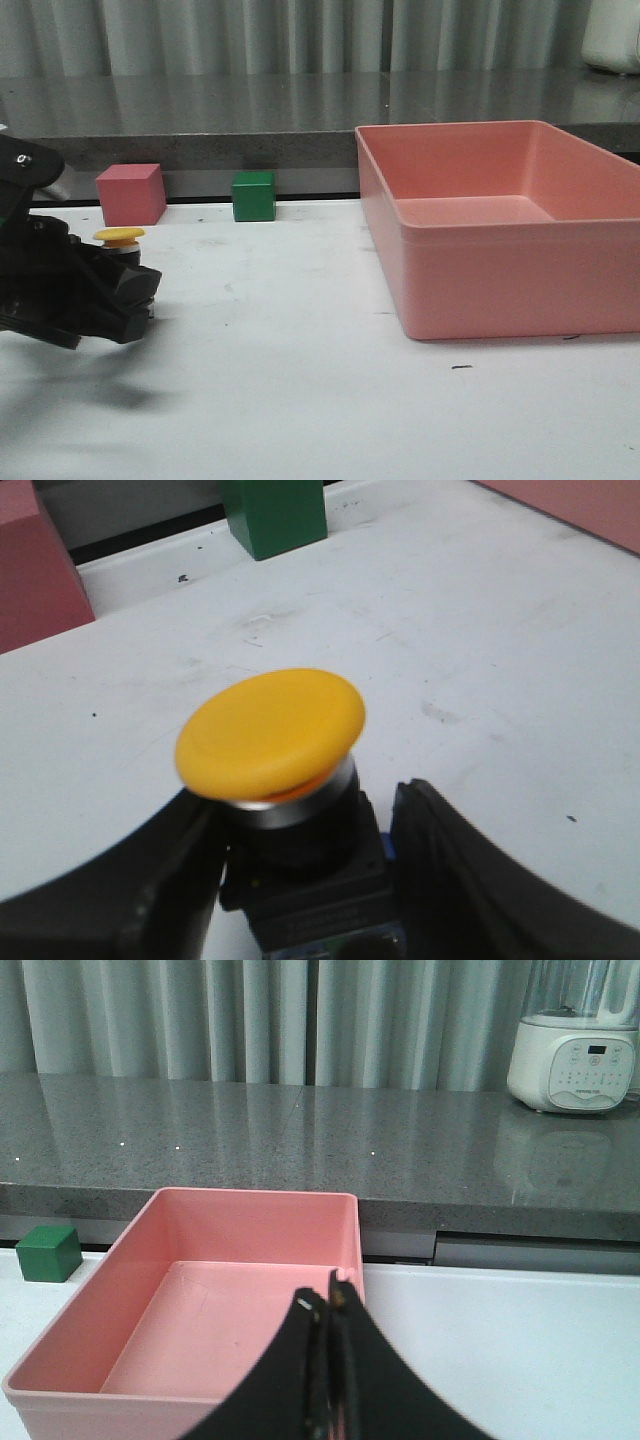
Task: Place and stand button with both arms
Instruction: 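Lift and rotate the button with the left gripper, cap upward, then set the button upright on the table and release with the left gripper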
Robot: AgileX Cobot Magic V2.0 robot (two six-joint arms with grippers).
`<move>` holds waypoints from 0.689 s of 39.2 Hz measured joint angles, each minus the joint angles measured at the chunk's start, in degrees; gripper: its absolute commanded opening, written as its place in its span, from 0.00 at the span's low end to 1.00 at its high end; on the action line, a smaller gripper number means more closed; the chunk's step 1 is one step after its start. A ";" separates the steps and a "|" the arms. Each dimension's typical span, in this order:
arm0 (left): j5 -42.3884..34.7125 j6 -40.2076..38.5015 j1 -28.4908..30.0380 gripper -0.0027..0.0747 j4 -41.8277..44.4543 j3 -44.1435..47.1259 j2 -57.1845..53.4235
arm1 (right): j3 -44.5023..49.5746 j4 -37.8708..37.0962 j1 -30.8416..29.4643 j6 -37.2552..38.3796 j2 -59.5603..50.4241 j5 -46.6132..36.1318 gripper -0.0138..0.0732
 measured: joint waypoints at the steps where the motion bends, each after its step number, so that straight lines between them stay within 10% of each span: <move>1: -0.14 0.00 0.00 0.36 0.00 0.23 0.00 | 0.00 0.00 0.00 0.00 0.00 0.00 0.09; 14: -4.29 0.23 0.00 0.69 0.00 3.25 0.00 | 0.00 0.00 0.00 0.00 0.00 0.00 0.09; 27: -6.39 0.23 0.00 0.69 0.45 5.18 -0.56 | 0.00 0.00 0.00 0.00 0.00 0.00 0.09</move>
